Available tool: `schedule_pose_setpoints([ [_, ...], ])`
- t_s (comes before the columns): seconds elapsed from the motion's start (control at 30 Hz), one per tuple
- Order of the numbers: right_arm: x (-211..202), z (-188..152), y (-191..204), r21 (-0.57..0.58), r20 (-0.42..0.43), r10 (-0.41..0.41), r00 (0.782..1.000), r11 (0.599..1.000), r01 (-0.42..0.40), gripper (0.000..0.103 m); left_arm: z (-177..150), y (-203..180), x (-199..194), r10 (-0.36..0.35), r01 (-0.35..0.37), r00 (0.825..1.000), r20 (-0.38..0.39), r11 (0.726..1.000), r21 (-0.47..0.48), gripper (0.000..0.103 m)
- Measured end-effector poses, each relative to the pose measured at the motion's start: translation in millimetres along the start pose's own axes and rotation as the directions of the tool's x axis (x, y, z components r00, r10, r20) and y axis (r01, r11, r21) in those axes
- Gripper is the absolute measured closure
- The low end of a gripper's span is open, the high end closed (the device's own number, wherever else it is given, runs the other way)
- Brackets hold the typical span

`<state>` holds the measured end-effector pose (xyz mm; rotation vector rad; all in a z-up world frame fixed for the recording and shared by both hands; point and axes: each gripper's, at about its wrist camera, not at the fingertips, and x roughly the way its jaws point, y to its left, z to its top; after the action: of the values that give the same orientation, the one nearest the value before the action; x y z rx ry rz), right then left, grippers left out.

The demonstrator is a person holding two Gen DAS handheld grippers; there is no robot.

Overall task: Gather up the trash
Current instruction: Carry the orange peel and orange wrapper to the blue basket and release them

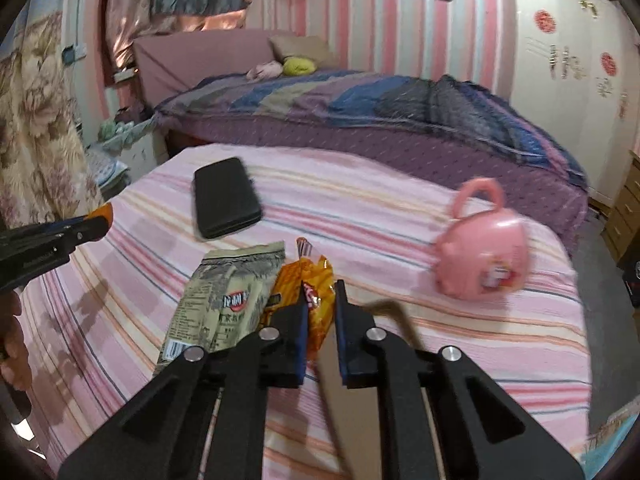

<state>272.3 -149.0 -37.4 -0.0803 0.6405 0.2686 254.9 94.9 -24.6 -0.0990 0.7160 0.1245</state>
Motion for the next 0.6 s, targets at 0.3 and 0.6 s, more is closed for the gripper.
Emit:
schedule_pose_setpoints([
  [0.3,-58,-21,-51,0.075,0.014,-0.109,0.994,0.991,0.108,0.091,-8,-25,-15,-0.025,0.024,1.0,0.018,0.998,0.064,0.076],
  [0.6,-100,-66,-107,0.208,-0.002,-0.171,0.985,0.964,0.168,0.091,-19,-60,-33,-0.074,0.069,0.997,0.029,0.988,0.138,0.076],
])
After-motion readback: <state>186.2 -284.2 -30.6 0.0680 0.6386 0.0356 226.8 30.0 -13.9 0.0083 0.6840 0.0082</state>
